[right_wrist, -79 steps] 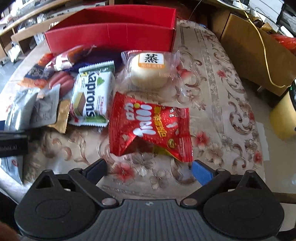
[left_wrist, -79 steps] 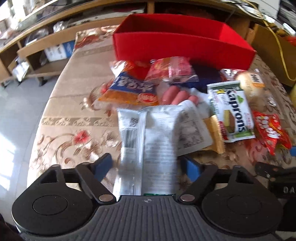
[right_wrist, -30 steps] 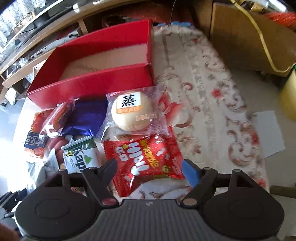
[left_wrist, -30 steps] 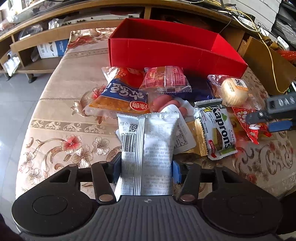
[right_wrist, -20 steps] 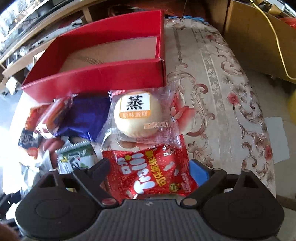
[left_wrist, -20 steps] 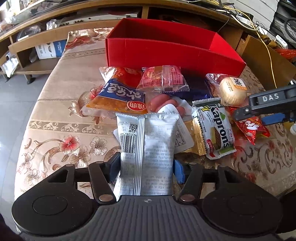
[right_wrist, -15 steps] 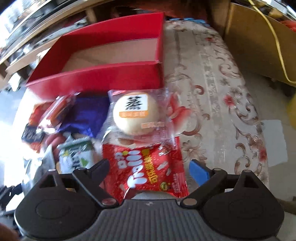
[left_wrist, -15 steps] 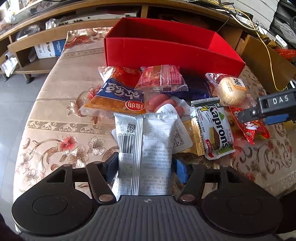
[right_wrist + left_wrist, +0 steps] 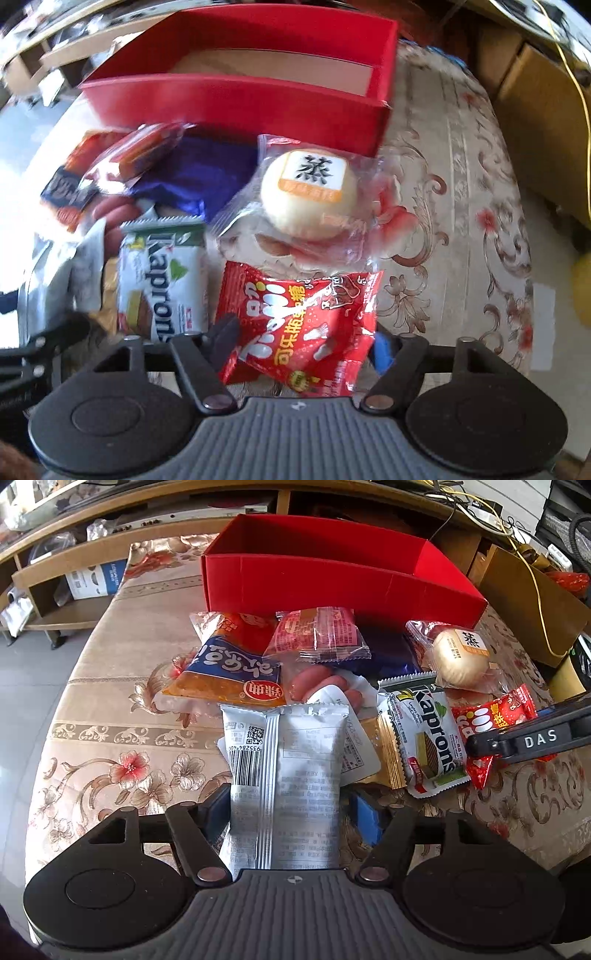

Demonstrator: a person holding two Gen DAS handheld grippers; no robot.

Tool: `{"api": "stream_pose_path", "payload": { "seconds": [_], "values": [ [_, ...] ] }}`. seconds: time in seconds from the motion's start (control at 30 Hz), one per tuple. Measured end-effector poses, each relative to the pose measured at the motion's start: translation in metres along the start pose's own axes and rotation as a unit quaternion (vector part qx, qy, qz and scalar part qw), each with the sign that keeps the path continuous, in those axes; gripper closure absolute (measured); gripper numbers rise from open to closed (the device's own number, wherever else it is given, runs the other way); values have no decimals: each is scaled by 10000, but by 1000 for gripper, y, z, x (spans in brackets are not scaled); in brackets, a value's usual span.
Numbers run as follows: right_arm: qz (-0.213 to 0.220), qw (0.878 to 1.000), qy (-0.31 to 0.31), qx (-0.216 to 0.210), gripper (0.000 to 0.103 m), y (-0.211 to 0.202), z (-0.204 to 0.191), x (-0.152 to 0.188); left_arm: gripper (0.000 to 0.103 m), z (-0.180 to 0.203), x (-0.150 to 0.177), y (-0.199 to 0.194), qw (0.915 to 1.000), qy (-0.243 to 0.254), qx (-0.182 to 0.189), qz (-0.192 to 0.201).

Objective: Organize snacks
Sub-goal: 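Close the left tool on the white packet while the right tool grasps the red Trolli bag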

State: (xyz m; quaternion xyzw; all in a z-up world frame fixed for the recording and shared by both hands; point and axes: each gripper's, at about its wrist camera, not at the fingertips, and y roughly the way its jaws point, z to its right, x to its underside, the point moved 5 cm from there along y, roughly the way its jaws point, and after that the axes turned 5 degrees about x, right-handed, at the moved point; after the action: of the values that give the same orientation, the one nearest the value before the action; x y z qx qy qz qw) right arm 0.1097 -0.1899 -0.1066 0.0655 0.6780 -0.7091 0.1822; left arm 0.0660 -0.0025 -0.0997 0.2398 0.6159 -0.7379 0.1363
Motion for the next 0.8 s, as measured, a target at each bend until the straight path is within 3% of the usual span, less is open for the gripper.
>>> {"api": "stream_pose_path", "payload": {
  "seconds": [0.2, 0.33, 0.47, 0.53, 0.67, 0.8],
  "values": [
    [90, 9992, 299, -247, 54, -12, 18, 4, 30, 0, -1, 1, 10000, -28, 2, -3],
    [62, 9991, 265, -312, 56, -15, 23, 3, 30, 0, 0, 1, 10000, -13, 6, 0],
    [-373, 9990, -124, -198, 53, -21, 24, 23, 29, -1, -1, 0, 10000, -67, 40, 1],
    [-633, 9975, -206, -233, 43, -21, 25, 37, 28, 0, -1, 1, 10000, -72, 29, -14],
    [-616, 9975, -327, -61, 30, -26, 38, 49, 28, 1, -1, 2, 10000, -12, 10, -10],
    [-480, 9889, -1402, 97, 27, -43, 32, 51, 26, 2, 0, 2, 10000, 20, -10, -8]
  ]
}}
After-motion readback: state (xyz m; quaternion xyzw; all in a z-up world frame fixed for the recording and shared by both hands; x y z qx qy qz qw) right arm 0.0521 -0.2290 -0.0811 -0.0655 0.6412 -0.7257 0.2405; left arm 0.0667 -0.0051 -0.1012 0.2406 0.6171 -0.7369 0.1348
